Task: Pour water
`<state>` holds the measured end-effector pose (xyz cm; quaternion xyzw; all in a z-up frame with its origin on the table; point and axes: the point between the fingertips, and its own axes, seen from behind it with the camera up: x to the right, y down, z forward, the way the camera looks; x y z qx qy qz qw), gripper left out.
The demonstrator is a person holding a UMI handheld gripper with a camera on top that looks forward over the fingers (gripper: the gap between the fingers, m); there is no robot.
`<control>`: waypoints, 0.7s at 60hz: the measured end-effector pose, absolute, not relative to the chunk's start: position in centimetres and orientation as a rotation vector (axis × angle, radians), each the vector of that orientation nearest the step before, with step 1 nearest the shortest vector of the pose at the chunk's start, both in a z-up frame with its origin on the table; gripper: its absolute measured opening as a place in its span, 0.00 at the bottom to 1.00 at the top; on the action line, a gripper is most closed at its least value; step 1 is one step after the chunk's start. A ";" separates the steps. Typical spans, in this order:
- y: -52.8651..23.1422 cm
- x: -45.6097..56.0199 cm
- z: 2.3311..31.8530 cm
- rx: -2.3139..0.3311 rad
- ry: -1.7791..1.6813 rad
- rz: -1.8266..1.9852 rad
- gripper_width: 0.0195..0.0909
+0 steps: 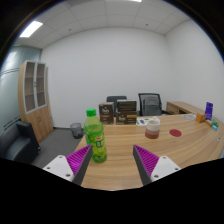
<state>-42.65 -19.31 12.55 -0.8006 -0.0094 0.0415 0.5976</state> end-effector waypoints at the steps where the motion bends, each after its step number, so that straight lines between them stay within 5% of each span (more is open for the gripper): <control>1: -19.1 -43.1 12.1 -1.861 -0.027 0.109 0.90; 31: -6.0 -43.7 8.7 -1.800 -0.063 0.137 0.89; 33: -5.5 -43.8 8.6 -1.797 -0.061 0.135 0.84; 37: -4.9 -44.1 8.1 -1.795 -0.069 0.134 0.50; 42: -4.7 -44.9 8.4 -1.775 -0.096 0.140 0.46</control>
